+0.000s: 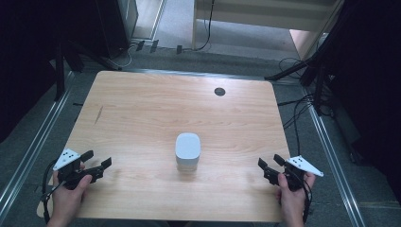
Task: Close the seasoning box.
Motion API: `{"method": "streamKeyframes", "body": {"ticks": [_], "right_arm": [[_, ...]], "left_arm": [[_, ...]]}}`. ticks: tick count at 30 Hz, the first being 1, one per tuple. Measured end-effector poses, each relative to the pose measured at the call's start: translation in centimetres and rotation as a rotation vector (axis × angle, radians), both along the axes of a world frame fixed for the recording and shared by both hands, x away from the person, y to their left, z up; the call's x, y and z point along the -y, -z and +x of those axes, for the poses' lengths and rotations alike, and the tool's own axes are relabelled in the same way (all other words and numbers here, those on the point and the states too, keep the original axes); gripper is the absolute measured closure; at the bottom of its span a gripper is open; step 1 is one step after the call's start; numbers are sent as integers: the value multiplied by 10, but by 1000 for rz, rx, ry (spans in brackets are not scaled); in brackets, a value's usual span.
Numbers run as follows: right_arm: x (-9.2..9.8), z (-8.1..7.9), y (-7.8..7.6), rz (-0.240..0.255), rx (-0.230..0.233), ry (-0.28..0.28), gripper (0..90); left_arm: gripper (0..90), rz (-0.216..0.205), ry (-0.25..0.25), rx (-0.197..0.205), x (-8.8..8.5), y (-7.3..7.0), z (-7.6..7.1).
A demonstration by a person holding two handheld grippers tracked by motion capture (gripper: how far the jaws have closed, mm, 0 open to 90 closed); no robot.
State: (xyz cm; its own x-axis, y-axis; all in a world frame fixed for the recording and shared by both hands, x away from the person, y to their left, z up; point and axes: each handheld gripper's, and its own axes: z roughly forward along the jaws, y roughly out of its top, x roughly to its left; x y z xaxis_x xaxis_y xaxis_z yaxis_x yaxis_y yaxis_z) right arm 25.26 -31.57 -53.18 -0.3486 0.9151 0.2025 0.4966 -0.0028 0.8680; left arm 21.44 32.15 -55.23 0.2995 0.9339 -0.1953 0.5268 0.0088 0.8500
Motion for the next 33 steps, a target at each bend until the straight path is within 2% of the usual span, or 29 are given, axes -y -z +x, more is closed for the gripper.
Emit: {"method": "streamKeyframes", "body": {"ticks": [3,4,16,25,27,29,30,33], "right_arm": [[6,-5,3,-6,-8,10,272],[13,-10,5,-1,-14,22,272],[41,-33,15,20,-11,71,278],[42,-38,15,-22,-2,73,294],[37,-41,14,-55,10,57,303],[35,-41,15,-70,10,43,299],[31,-42,15,-93,1,31,295],[31,-41,15,-85,-9,37,294]], "left_arm": [[169,0,1,-1,0,0,0],[169,-1,1,0,0,0,0],[169,-3,2,-4,0,0,1],[169,-11,4,-5,0,0,1],[169,-13,1,-5,-1,0,1],[169,-15,1,-6,-1,0,1],[169,-20,0,-5,-2,0,1],[169,-21,0,-6,-2,0,1]]}}
